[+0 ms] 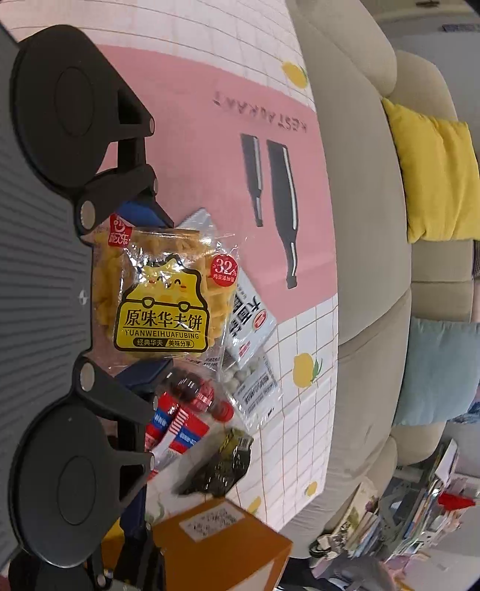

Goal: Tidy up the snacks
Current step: 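Carry waffle pack and sausage pack into the box and open both tools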

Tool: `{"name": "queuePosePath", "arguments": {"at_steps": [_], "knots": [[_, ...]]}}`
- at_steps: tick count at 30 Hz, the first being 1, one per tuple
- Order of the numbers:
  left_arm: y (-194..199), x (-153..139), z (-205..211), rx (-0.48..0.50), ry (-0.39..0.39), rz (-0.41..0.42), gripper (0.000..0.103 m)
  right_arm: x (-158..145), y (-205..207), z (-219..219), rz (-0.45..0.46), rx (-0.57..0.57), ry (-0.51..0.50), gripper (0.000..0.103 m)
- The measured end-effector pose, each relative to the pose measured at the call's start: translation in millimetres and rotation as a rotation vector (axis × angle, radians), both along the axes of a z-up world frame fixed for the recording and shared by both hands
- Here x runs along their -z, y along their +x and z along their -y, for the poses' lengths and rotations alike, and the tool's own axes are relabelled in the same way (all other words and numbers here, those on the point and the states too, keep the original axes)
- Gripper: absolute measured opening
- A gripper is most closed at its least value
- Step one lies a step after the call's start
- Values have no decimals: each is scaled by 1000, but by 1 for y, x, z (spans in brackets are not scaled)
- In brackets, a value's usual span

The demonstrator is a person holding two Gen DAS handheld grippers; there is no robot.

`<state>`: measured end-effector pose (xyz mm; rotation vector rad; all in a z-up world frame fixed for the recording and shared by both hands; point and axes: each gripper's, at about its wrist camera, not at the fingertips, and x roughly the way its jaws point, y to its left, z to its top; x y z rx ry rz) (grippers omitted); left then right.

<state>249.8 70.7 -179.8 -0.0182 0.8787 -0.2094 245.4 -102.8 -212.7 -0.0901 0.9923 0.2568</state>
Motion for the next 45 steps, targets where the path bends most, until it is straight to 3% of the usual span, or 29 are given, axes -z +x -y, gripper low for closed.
{"name": "queuePosePath", "arguments": {"at_steps": [14,20,25,36,45], "knots": [[-84,-48,6,-66,-50,0,82,-50,-57,14,-15,-2,79,40],[-105,-73,20,-56,-52,7,82,-82,-81,25,51,-13,87,39],[-113,-102,46,-7,-41,64,82,-111,-98,46,118,22,94,39],[-85,-139,132,163,-64,100,82,-149,-112,126,204,163,95,39],[-41,-135,210,346,35,99,82,-138,-83,200,165,300,72,38]]}}
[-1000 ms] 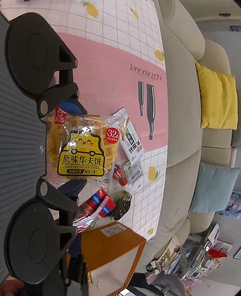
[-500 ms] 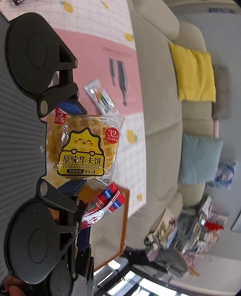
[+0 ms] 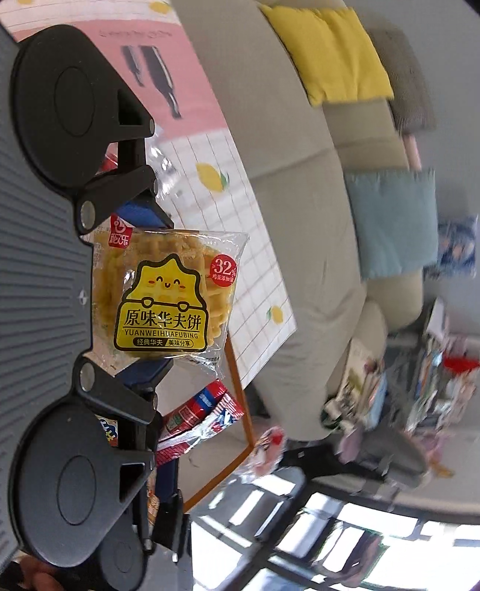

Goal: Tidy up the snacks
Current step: 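Carry waffle pack and sausage pack into the box and open both tools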

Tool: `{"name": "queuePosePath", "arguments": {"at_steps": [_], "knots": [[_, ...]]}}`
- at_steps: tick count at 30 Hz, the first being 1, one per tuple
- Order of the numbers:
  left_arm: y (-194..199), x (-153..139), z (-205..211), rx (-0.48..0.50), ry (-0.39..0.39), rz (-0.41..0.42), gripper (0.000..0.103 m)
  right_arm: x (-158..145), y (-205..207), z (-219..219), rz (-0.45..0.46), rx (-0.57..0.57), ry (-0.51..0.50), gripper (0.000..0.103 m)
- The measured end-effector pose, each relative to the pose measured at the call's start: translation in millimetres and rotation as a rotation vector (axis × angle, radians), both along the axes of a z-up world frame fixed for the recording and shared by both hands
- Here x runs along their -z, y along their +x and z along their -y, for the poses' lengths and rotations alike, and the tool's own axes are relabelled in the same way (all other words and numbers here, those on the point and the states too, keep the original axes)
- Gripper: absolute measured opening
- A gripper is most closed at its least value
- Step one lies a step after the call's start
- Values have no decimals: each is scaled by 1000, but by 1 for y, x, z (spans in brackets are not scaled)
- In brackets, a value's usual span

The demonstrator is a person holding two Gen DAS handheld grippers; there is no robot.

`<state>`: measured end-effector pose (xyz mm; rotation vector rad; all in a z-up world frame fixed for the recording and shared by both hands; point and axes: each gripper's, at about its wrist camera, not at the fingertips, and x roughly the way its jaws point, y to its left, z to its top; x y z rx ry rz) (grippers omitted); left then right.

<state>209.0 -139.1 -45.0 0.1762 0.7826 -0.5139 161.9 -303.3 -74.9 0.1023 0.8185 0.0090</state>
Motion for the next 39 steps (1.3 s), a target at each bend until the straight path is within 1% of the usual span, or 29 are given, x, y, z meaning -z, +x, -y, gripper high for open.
{"name": "queuePosePath", "arguments": {"at_steps": [2,6,8,11,14,16,18,21,25,28,34,39], "knots": [[9,6,15,43,26,-11,82,5,12,17,-24,21,19,38],[22,21,44,165,122,-16,82,22,31,50,-95,48,83,37],[24,28,59,236,189,-6,82,31,41,65,-136,71,115,37],[23,41,80,348,310,22,82,45,55,85,-188,102,168,37],[21,56,96,452,410,30,82,54,63,92,-221,115,204,37],[23,67,104,490,463,17,82,61,73,93,-238,109,217,37],[27,76,108,510,495,8,82,68,80,93,-263,110,245,37],[30,88,110,529,518,-14,82,79,92,91,-303,103,271,38],[30,96,113,570,543,-10,84,95,103,85,-344,97,249,38],[33,100,114,579,553,-10,88,100,107,82,-357,97,245,39],[33,102,113,586,546,4,89,106,110,78,-368,93,244,39],[31,94,111,582,521,1,90,106,110,77,-369,87,232,39]]}}
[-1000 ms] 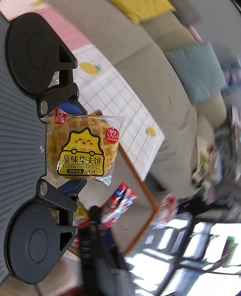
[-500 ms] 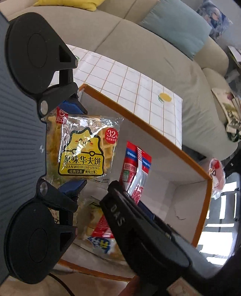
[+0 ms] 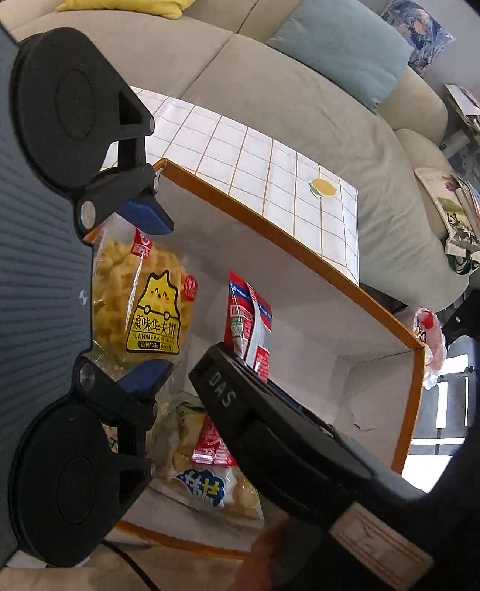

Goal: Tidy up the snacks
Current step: 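Carry waffle pack and sausage pack into the box and open both tools, then withdraw both tools from the box back over the table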

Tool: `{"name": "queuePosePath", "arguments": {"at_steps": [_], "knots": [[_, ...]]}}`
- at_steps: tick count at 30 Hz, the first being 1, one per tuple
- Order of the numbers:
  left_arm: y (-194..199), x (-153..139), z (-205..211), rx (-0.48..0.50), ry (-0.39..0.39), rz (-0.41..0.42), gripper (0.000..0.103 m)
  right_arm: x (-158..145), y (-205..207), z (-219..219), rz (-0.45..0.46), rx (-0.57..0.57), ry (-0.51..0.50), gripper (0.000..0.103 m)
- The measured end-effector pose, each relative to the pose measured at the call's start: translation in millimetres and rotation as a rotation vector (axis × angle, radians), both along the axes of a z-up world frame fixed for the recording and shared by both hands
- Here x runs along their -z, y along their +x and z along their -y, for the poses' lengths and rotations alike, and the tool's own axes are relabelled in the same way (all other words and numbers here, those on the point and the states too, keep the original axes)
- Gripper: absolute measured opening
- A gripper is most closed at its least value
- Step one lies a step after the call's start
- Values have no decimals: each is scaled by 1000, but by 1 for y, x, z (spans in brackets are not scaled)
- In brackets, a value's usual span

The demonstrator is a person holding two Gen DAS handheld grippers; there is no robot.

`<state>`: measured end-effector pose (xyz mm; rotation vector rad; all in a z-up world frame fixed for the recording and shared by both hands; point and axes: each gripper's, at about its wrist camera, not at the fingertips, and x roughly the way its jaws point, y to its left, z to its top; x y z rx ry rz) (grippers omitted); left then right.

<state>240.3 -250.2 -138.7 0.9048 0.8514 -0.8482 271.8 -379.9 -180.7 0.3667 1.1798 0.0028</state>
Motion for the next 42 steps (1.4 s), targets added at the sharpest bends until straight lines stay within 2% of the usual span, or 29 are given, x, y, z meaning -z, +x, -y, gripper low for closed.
{"name": "queuePosePath", "arguments": {"at_steps": [9,14,22,34,42], "knots": [[-10,-20,-9,-11,-28,23,90,-4,1,1,6,11,32,39],[-10,-29,-14,-33,-35,28,90,-1,3,-7,-17,3,22,45],[-15,-41,-23,-50,-46,51,90,-7,-3,-9,-20,6,-3,46],[-30,-75,-52,-130,-103,85,90,-56,-32,-11,67,19,-60,48],[-52,-107,-84,-232,-183,109,90,-85,-59,-25,132,15,-37,48]]}}
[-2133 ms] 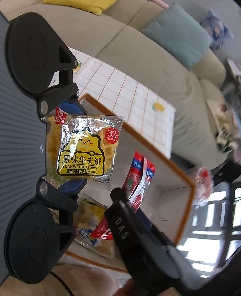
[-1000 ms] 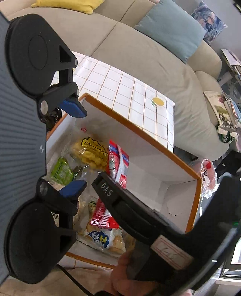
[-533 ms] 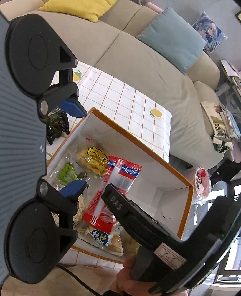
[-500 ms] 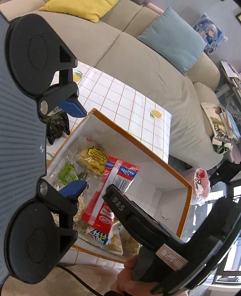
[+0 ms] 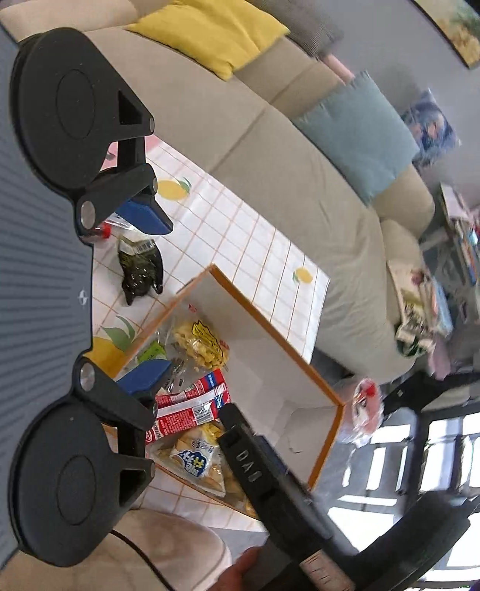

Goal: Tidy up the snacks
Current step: 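Withdraw both tools from the box back over the table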

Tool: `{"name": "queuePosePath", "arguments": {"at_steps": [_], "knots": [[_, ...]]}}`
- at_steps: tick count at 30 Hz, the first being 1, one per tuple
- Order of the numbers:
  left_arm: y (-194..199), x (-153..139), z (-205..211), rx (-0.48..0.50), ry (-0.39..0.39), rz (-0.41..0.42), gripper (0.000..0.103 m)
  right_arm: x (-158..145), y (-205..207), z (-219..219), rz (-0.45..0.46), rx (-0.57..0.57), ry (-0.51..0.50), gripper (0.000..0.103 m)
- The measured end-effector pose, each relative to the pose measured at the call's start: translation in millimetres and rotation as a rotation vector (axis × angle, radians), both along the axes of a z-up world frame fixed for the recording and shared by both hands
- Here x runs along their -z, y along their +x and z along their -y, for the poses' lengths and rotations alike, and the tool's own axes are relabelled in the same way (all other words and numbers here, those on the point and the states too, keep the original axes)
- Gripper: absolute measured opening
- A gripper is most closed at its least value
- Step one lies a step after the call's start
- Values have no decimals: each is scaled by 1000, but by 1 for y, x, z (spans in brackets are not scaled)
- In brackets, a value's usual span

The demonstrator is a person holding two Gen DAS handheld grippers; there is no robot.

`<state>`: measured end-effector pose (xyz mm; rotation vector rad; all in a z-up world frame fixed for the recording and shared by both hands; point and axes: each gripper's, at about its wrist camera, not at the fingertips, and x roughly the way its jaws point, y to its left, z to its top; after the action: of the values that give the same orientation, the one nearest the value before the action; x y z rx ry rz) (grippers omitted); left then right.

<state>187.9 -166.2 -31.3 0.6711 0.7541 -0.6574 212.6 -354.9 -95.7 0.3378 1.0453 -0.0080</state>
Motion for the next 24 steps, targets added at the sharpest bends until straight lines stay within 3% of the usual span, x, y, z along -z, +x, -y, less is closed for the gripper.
{"name": "queuePosePath", "arguments": {"at_steps": [8,12,17,24], "knots": [[-32,-27,-46,-162,-112,61,90,-29,-41,-40,97,-20,-6,56],[-47,-30,-75,-284,-173,81,90,-42,-68,-81,192,-67,-41,60],[-59,-25,-120,-451,-267,83,90,-44,-83,-115,240,-108,-55,63],[-71,-1,-170,-620,-322,88,90,-26,-101,-169,293,-180,-108,64]]}}
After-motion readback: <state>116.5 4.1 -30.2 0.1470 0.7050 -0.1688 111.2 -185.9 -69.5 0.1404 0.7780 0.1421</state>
